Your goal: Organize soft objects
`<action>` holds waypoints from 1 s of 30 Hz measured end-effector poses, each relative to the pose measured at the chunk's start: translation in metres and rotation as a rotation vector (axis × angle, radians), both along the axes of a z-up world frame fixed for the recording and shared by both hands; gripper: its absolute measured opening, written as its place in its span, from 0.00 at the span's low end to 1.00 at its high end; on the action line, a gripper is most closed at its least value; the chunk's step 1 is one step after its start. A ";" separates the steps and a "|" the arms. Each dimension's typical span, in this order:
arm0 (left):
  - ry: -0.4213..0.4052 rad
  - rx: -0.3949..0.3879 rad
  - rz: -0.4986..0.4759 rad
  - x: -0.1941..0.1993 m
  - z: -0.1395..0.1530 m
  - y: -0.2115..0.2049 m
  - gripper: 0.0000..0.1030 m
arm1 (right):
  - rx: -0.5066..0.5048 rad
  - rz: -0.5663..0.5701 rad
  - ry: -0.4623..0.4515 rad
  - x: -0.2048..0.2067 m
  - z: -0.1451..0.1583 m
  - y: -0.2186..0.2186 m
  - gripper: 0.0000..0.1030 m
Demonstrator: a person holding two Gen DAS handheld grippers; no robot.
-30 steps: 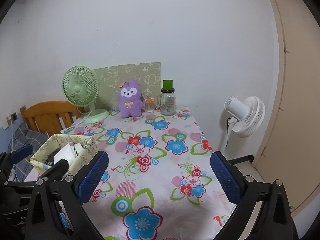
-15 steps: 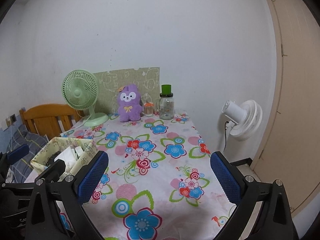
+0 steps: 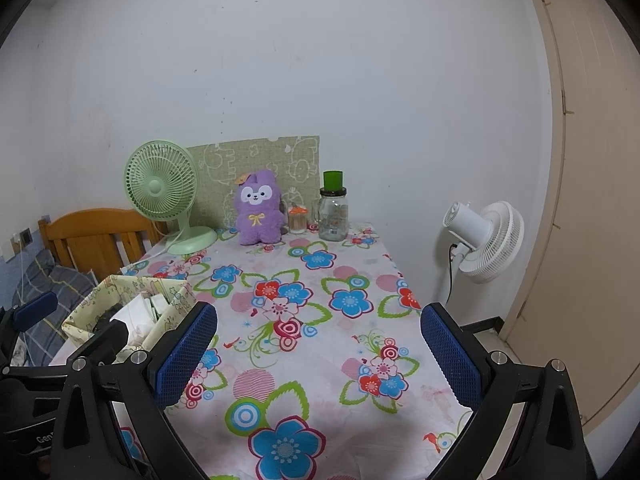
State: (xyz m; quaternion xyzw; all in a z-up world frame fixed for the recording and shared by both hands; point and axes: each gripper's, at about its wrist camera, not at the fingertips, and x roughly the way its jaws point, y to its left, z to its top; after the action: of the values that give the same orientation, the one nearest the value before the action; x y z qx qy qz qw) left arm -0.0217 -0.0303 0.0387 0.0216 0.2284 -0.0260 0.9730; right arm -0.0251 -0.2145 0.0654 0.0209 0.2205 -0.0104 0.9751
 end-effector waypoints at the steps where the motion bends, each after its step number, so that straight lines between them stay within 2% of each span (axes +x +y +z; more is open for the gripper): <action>1: 0.000 -0.001 0.001 0.000 0.000 0.000 1.00 | 0.000 -0.001 0.000 0.000 0.000 0.000 1.00; 30: 0.000 -0.017 0.017 -0.001 0.002 0.004 1.00 | 0.003 0.000 0.003 -0.001 0.002 0.004 1.00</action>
State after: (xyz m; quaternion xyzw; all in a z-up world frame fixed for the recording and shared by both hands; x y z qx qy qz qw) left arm -0.0226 -0.0262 0.0405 0.0113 0.2282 -0.0199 0.9733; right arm -0.0260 -0.2107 0.0674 0.0223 0.2221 -0.0102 0.9747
